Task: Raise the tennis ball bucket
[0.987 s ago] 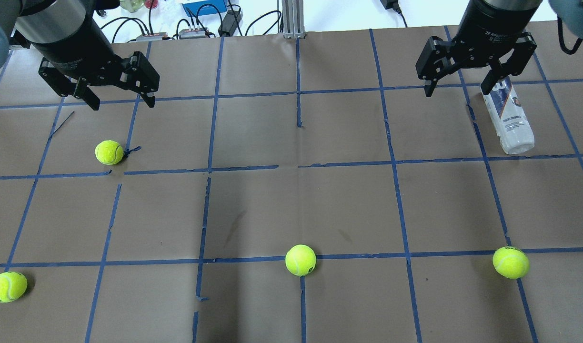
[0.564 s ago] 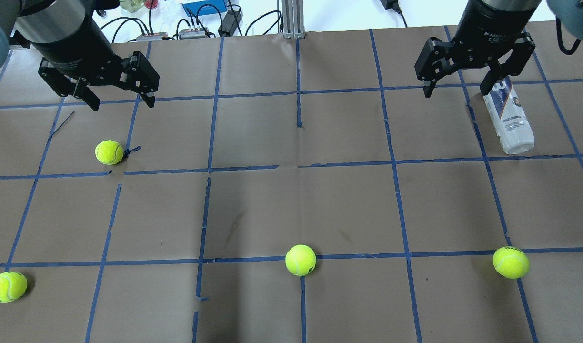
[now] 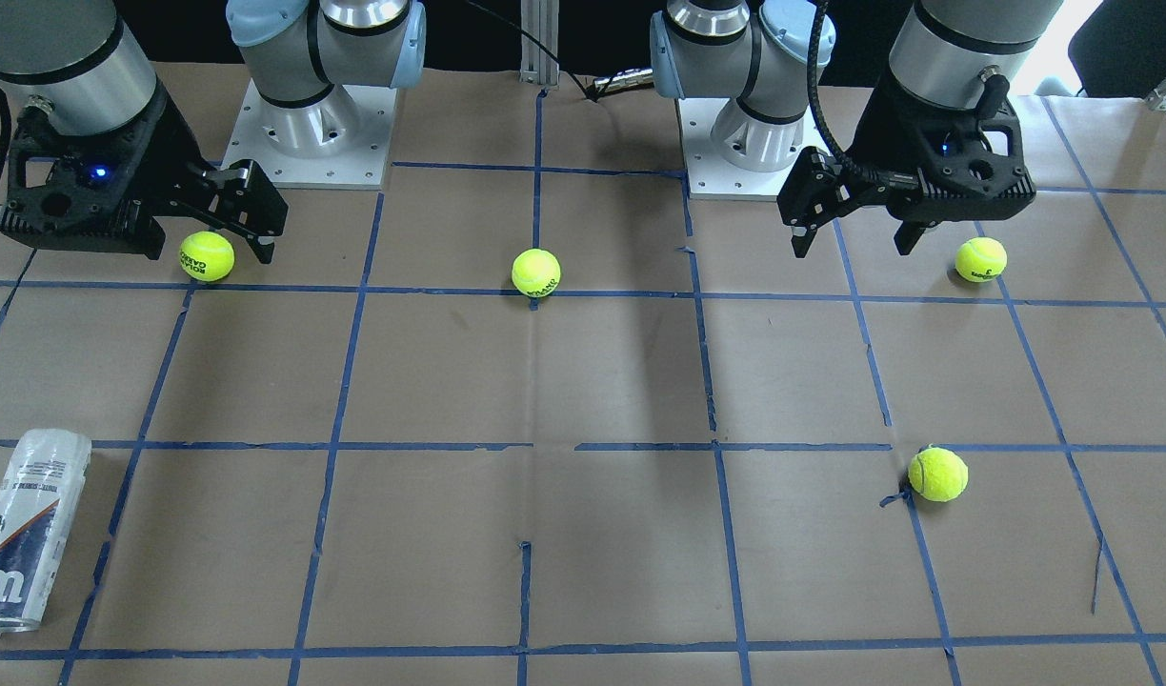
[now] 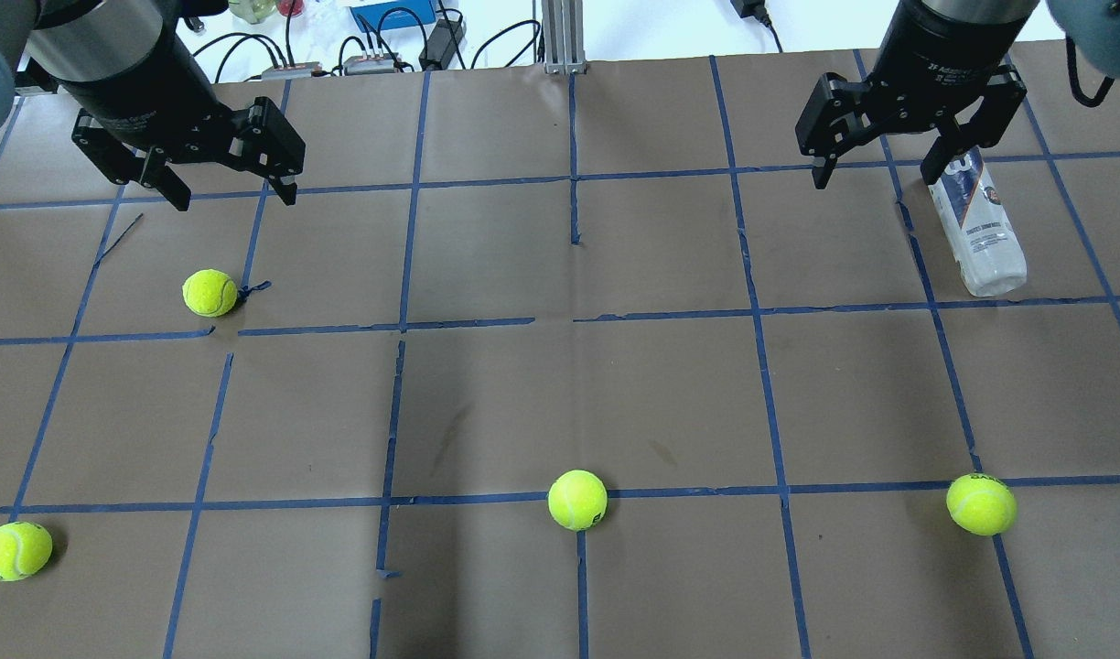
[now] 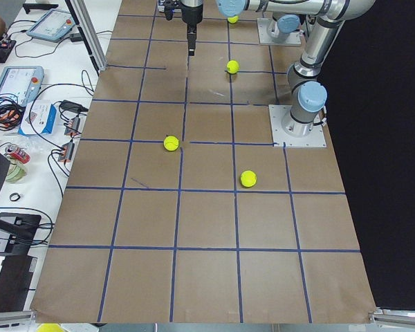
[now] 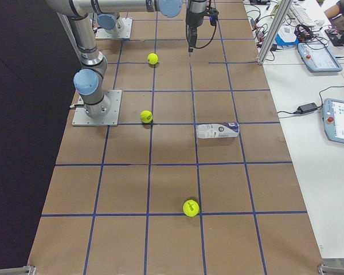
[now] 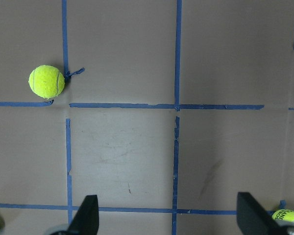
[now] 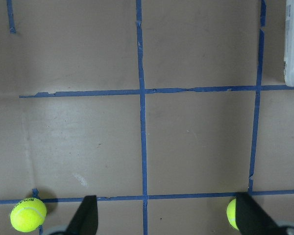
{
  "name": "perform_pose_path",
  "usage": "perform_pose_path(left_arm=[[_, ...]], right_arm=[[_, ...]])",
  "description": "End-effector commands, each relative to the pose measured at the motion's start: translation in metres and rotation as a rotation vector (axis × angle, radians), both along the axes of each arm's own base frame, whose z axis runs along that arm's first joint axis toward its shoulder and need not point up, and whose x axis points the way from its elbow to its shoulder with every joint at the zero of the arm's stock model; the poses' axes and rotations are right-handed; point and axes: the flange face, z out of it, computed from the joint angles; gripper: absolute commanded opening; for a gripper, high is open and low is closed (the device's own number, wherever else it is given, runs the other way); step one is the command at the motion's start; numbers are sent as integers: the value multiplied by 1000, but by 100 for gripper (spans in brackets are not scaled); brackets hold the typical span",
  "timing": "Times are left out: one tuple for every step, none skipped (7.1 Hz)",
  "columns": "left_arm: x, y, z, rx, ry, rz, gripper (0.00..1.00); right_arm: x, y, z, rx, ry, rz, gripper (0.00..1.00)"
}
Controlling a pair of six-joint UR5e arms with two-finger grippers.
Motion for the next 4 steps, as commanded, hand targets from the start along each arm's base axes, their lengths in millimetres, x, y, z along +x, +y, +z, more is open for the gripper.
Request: perform_pose_path(left_arm=[[0,0,1,0,0,0,100],[0,0,1,0,0,-1,100],[0,0,1,0,-2,-1,100],[0,0,1,0,-2,-1,100]], right_arm=[[0,0,-1,2,0,0,100],[-1,-1,-1,1,0,-1,100],[-1,-1,0,-1,-3,-3,100],[-1,-1,2,-6,-3,-3,100]])
